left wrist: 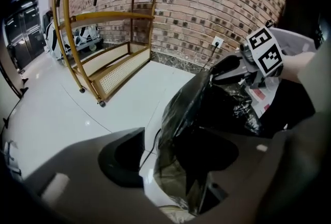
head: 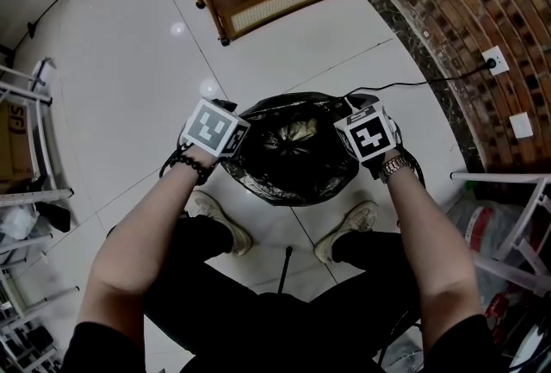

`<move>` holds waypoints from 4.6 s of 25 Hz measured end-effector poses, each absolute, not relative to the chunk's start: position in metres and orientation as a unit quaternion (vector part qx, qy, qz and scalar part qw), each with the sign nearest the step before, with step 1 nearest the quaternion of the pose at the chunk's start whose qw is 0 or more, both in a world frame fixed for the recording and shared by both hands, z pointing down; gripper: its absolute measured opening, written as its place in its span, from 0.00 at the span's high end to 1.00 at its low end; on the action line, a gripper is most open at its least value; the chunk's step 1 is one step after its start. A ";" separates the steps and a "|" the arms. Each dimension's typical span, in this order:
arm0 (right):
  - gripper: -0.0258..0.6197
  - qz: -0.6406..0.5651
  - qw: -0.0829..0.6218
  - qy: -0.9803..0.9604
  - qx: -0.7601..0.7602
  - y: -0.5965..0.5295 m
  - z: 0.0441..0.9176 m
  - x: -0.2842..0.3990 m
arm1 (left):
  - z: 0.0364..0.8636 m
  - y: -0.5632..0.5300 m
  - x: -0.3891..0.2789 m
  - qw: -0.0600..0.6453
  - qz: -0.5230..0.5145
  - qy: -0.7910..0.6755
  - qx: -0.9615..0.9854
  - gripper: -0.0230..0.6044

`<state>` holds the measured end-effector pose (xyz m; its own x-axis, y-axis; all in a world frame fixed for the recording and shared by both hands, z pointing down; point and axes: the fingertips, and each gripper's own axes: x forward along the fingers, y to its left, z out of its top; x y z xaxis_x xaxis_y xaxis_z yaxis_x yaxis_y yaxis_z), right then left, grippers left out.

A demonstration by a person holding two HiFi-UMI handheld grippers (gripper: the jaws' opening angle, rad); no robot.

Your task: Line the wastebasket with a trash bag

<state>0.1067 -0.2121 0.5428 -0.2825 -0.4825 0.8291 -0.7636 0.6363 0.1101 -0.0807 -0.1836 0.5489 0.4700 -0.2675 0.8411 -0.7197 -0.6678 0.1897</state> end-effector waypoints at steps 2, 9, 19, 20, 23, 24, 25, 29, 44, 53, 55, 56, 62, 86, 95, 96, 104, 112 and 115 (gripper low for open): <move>0.64 0.163 0.447 -0.788 0.390 -0.209 0.544 0.108 | 0.552 -0.184 -0.081 0.280 0.414 -0.306 0.810 0.46; 0.62 0.133 0.458 -0.809 0.344 -0.203 0.538 0.091 | 0.556 -0.196 -0.082 0.269 0.421 -0.320 0.806 0.49; 0.65 0.204 0.473 -0.783 0.348 -0.197 0.585 0.103 | 0.580 -0.205 -0.083 0.291 0.439 -0.328 0.784 0.62; 0.66 0.206 0.473 -0.783 0.347 -0.197 0.587 0.103 | 0.582 -0.204 -0.085 0.296 0.443 -0.327 0.780 0.62; 0.76 0.207 0.466 -0.789 0.342 -0.197 0.591 0.096 | 0.584 -0.204 -0.081 0.299 0.440 -0.321 0.784 0.66; 0.80 0.210 0.463 -0.790 0.342 -0.197 0.592 0.093 | 0.584 -0.205 -0.077 0.296 0.436 -0.317 0.788 0.68; 0.84 0.213 0.459 -0.791 0.343 -0.196 0.593 0.091 | 0.584 -0.206 -0.074 0.294 0.434 -0.311 0.793 0.71; 0.90 0.235 0.442 -0.790 0.354 -0.196 0.598 0.090 | 0.585 -0.202 -0.064 0.278 0.445 -0.285 0.802 0.86; 0.89 0.275 0.432 -0.776 0.369 -0.195 0.610 0.097 | 0.598 -0.199 -0.064 0.265 0.469 -0.280 0.794 0.86; 0.58 0.274 0.397 -0.790 0.378 -0.194 0.568 0.119 | 0.572 -0.200 -0.069 0.273 0.430 -0.294 0.809 0.39; 0.58 0.268 0.390 -0.795 0.380 -0.191 0.555 0.122 | 0.562 -0.199 -0.070 0.271 0.422 -0.299 0.812 0.39; 0.58 0.266 0.388 -0.796 0.381 -0.189 0.551 0.124 | 0.558 -0.198 -0.071 0.270 0.419 -0.301 0.813 0.38; 0.58 0.265 0.381 -0.793 0.395 -0.176 0.531 0.133 | 0.539 -0.192 -0.088 0.277 0.405 -0.320 0.810 0.38; 0.69 0.384 0.379 -0.688 0.485 -0.106 0.579 0.129 | 0.585 -0.124 -0.101 0.356 0.443 -0.319 0.759 0.53; 0.82 0.384 0.366 -0.687 0.496 -0.124 0.593 0.126 | 0.603 -0.130 -0.089 0.372 0.429 -0.317 0.760 0.66; 0.82 0.388 0.361 -0.688 0.495 -0.125 0.594 0.126 | 0.604 -0.131 -0.088 0.375 0.426 -0.318 0.759 0.66; 0.62 0.382 0.345 -0.713 0.476 -0.125 0.588 0.123 | 0.590 -0.133 -0.087 0.359 0.415 -0.316 0.774 0.43; 0.53 0.332 0.333 -0.735 0.489 -0.126 0.536 0.134 | 0.541 -0.141 -0.108 0.338 0.388 -0.353 0.782 0.37; 0.53 0.316 0.327 -0.738 0.499 -0.127 0.516 0.138 | 0.527 -0.136 -0.115 0.334 0.381 -0.363 0.782 0.37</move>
<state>0.1379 -0.1266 0.5161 -0.2883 -0.5291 0.7981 -0.9428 0.3027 -0.1399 -0.1147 -0.1361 0.5270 0.4465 -0.3133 0.8382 -0.8223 -0.5130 0.2463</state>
